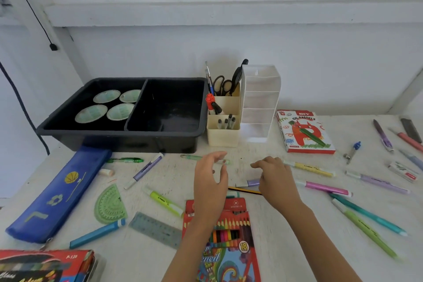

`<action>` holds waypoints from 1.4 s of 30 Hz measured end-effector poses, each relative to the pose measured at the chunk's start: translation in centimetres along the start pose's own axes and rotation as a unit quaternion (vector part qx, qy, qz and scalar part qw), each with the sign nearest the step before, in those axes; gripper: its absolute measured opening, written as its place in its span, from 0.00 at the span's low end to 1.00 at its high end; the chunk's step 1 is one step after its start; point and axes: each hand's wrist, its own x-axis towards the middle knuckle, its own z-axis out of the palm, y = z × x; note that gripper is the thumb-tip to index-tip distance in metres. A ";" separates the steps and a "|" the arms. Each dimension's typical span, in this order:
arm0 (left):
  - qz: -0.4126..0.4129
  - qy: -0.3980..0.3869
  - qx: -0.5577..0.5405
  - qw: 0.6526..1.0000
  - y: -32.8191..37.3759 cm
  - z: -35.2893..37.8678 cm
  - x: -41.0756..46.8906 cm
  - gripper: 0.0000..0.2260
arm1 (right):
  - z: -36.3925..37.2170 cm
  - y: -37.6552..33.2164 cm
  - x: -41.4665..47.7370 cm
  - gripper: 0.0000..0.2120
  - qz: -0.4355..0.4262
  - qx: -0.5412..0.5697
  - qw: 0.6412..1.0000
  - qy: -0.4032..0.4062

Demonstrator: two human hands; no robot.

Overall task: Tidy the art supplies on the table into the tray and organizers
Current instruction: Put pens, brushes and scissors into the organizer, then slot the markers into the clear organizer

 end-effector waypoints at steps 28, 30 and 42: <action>0.065 -0.263 0.132 0.953 7.9 16.4 0.6 0.13 | -10.8 15.3 -6.2 0.07 0.204 0.487 0.806 0.268; 0.103 -0.321 0.168 0.926 8.5 17.8 1.0 0.15 | -11.0 15.9 -6.4 0.07 0.199 0.497 0.799 0.274; 0.167 -0.253 0.223 0.927 9.0 18.3 2.7 0.17 | -11.8 16.4 -5.0 0.09 0.129 0.513 0.826 0.194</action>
